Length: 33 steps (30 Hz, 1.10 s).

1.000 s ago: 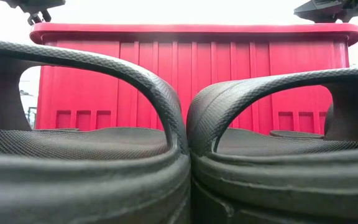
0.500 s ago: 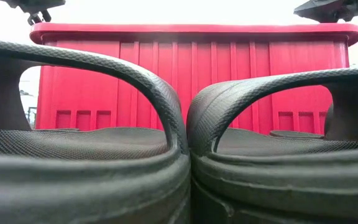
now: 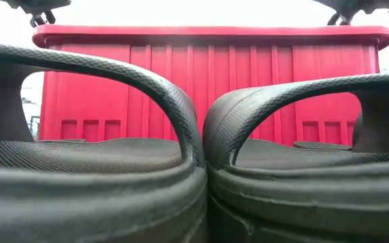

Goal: Pick and place slides into bin
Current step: Put the black slipper into the red bin

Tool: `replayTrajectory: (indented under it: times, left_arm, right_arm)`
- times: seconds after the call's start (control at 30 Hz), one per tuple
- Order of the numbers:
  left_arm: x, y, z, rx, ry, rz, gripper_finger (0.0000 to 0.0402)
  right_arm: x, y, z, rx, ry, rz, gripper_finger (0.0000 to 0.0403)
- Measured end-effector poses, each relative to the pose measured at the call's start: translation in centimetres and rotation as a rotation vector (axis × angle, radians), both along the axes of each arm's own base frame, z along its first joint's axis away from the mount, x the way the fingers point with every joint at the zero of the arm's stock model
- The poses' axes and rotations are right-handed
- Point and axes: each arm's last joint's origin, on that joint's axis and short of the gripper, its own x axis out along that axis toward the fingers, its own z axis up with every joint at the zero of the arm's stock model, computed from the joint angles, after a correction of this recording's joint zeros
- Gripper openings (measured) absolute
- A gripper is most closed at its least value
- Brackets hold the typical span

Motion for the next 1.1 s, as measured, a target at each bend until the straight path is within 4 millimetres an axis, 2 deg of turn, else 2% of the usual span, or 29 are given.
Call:
replayTrajectory:
  times: [0.1, 0.27, 0.4, 0.57, 0.67, 0.83, 1.0, 1.1]
  left_arm:
    - [0.0, 0.0, 0.0, 0.000, 0.000, 0.000, 0.0026]
    - [0.0, 0.0, 0.0, 0.000, 0.000, 0.000, 0.0026]
    - [0.0, 0.0, 0.0, 0.000, -0.001, 0.000, 0.0026]
    - [0.1, 0.0, 0.4, -0.008, -0.045, 0.001, 0.0026]
    - [0.1, 0.0, 0.4, -0.035, -0.046, -0.001, 0.0026]
    - [0.1, 0.0, 0.5, -0.037, -0.049, -0.002, 0.0026]
    - [0.1, 0.1, 0.5, 0.025, -0.055, 0.030, 0.0026]
    - [0.1, 0.2, 0.5, 0.033, -0.055, 0.054, 0.0026]
  right_arm:
    - [0.2, 0.0, 2.4, -0.079, -0.022, 0.004, 0.0049]
    - [0.0, 0.0, 8.4, -0.257, -0.042, 0.006, 0.0069]
    - [0.3, 0.1, 11.8, -0.289, 0.126, 0.083, 0.0070]
    - [1.3, 0.6, 14.1, -0.119, 0.472, 0.260, 0.0071]
    - [2.0, 1.1, 14.6, 0.069, 0.687, 0.366, 0.0071]
    - [3.5, 3.1, 14.2, 0.344, 0.916, 0.561, 0.0071]
    - [3.6, 5.7, 12.9, 0.311, 1.035, 0.692, 0.0071]
    - [3.3, 6.9, 11.0, 0.230, 1.108, 0.730, 0.0071]
